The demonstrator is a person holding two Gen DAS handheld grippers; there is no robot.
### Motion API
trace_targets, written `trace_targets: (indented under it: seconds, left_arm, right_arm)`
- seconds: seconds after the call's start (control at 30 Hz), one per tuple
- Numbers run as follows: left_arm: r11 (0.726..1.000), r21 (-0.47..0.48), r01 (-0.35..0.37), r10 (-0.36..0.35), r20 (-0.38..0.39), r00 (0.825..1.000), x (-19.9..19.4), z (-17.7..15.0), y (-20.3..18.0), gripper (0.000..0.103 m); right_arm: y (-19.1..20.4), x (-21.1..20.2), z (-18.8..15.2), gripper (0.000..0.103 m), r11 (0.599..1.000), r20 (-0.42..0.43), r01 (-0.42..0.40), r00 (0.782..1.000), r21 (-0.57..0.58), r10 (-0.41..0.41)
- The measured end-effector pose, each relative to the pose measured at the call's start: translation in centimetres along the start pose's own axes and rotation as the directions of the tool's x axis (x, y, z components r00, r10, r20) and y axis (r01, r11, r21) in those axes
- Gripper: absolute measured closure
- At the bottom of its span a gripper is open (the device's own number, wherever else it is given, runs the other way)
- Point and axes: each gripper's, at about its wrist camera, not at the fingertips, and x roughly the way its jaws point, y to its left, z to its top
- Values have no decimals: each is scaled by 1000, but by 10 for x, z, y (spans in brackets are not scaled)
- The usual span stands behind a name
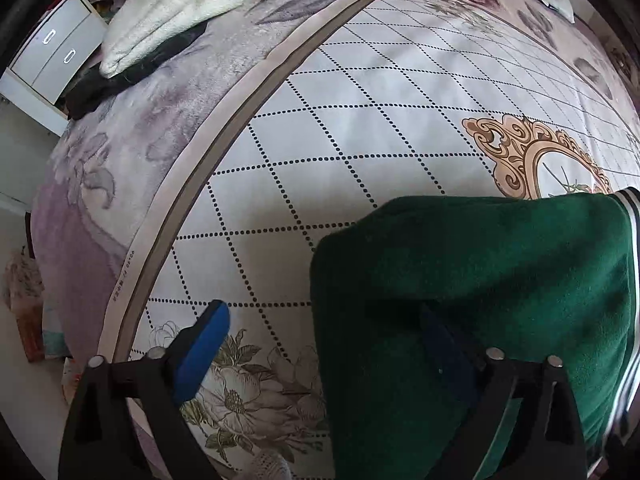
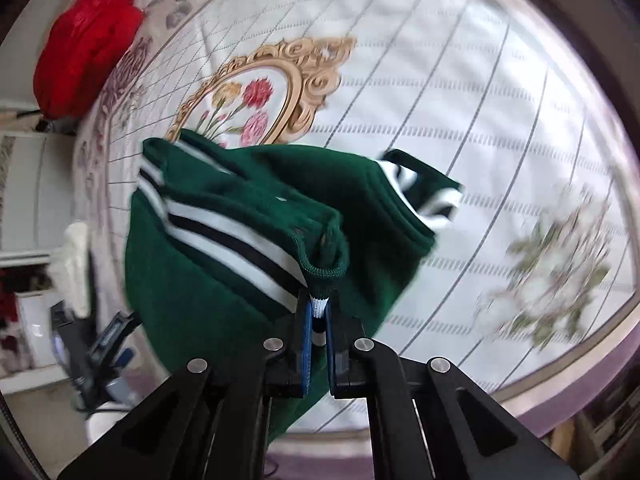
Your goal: Fold large clothes
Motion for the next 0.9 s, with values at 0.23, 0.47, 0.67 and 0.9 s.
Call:
trace_targets:
  seconds: [0.23, 0.47, 0.67, 0.9]
  left_arm:
    - [996, -70, 47, -47, -2, 999, -24, -5, 12, 1]
    - [975, -184, 127, -128, 5, 992, -43, -53, 21, 1]
    - [972, -136, 192, -204, -82, 976, -22, -70, 8, 1]
    - [955, -139, 261, -273, -74, 959, -26, -68, 27, 1]
  right_arm:
    - [-18, 26, 29, 49, 997, -161, 66, 984, -40, -71]
    - [-10, 18, 83, 29, 991, 46, 53, 998, -126, -48]
    - [-4, 94, 110, 30, 980, -56, 24, 998, -196, -36]
    - [-46, 88, 44, 34, 989, -328, -137, 938, -61, 110]
